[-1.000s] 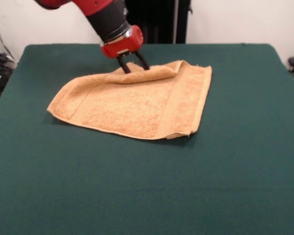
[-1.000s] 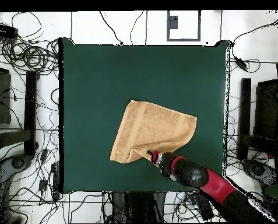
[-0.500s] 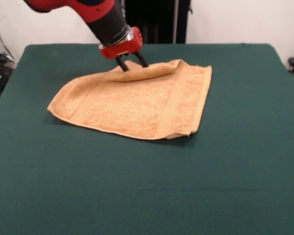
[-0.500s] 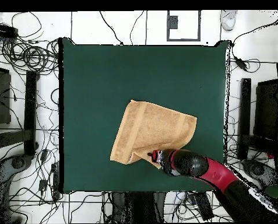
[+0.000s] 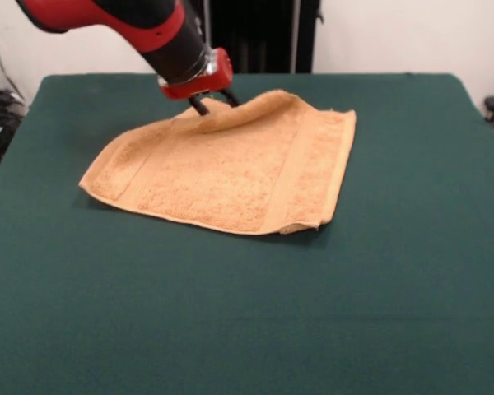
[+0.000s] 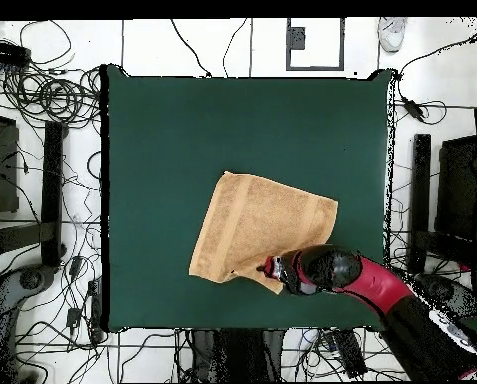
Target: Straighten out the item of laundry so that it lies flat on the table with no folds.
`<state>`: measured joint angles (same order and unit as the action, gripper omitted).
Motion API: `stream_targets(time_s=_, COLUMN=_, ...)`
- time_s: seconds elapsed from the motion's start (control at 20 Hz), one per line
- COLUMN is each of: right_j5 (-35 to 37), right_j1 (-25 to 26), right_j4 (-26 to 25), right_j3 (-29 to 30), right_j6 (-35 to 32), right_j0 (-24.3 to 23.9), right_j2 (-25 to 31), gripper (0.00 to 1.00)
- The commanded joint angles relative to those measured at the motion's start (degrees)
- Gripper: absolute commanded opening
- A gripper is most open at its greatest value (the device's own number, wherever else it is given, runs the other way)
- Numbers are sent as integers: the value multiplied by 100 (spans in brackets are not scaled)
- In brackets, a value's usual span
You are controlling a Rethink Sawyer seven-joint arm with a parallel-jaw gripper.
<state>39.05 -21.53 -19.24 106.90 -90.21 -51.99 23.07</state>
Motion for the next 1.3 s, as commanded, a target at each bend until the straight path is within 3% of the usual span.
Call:
stream_targets(time_s=0.05, right_j5=577, right_j1=182, right_j4=-89, right_j3=-662, right_j6=-122, right_j0=198, right_j2=-289, gripper=100)
stream_targets(time_s=0.85, right_j5=567, right_j1=355, right_j4=-128, right_j3=-1039, right_j6=-173, right_j0=384, right_j2=-423, gripper=100)
stream_targets(time_s=1.3, right_j5=1165, right_j1=322, right_j4=-135, right_j3=-1003, right_j6=-247, right_j0=423, right_j2=-766, gripper=100)
